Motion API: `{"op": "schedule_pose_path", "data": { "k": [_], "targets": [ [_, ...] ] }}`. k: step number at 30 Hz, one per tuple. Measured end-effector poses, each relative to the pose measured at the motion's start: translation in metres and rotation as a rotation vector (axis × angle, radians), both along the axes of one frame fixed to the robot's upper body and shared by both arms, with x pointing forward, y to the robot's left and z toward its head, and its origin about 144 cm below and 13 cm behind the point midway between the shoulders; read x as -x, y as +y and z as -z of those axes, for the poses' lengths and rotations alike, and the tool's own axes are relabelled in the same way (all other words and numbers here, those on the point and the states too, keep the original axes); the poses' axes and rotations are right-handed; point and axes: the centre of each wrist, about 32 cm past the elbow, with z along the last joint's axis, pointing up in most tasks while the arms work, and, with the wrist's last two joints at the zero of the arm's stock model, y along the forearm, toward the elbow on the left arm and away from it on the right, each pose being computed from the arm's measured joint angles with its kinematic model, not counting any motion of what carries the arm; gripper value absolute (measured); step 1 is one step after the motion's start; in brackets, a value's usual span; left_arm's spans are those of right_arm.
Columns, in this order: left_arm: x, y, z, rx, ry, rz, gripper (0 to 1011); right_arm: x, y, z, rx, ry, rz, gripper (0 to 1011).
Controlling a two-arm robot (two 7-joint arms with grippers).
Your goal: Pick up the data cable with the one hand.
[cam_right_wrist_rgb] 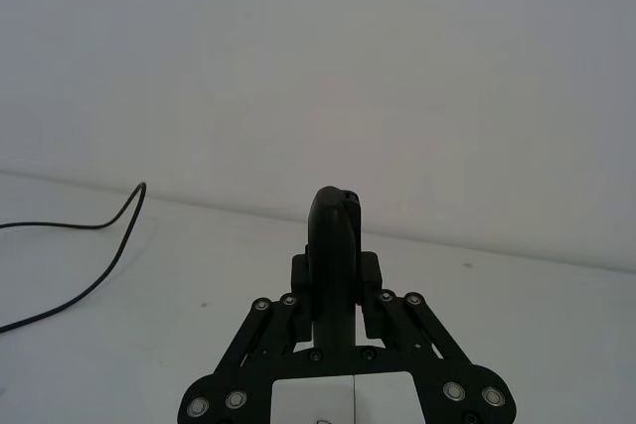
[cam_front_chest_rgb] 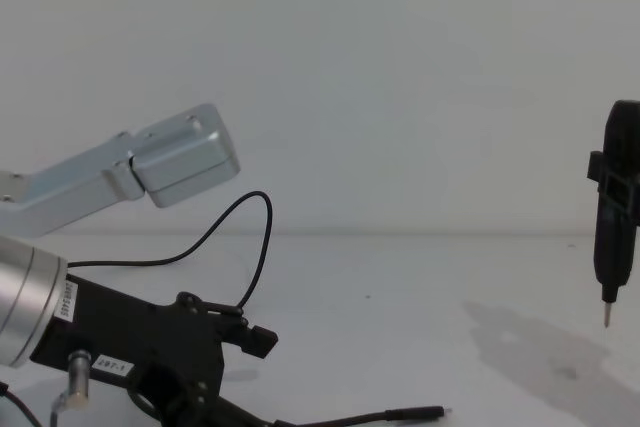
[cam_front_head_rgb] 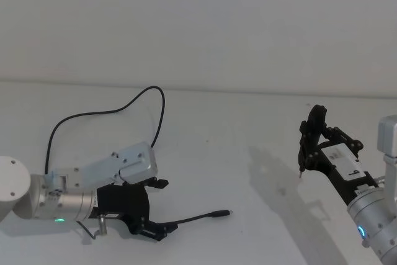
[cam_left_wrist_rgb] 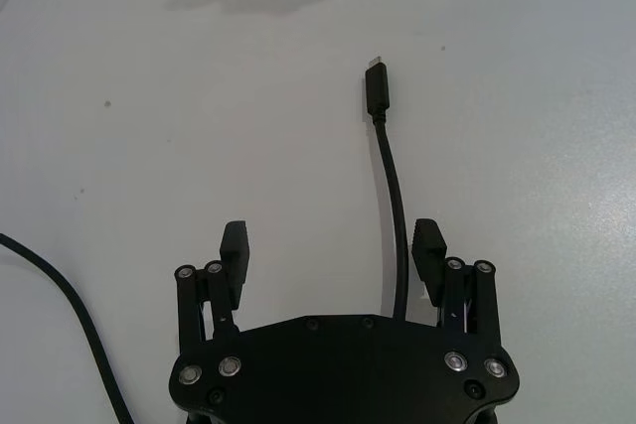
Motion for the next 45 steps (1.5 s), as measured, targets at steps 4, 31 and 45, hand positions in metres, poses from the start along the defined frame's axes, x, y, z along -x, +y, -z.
{"op": "schedule_pose_path", "data": {
  "k": [4,31,45],
  "targets": [
    [-0.0003,-0.0006,0.0002,-0.002,0.004,-0.004,992,0.0000,0.0000,0.0000,0.000,0.000,0.000,268],
    [-0.0010,-0.0019,0.0009,-0.008,0.014,-0.014,206,0.0000,0.0000,0.0000,0.000,0.000,0.000,268],
    [-0.0010,-0.0020,0.0010,-0.008,0.015,-0.015,44,0.0000,0.0000,0.0000,0.000,0.000,0.000,268]
  ]
}}
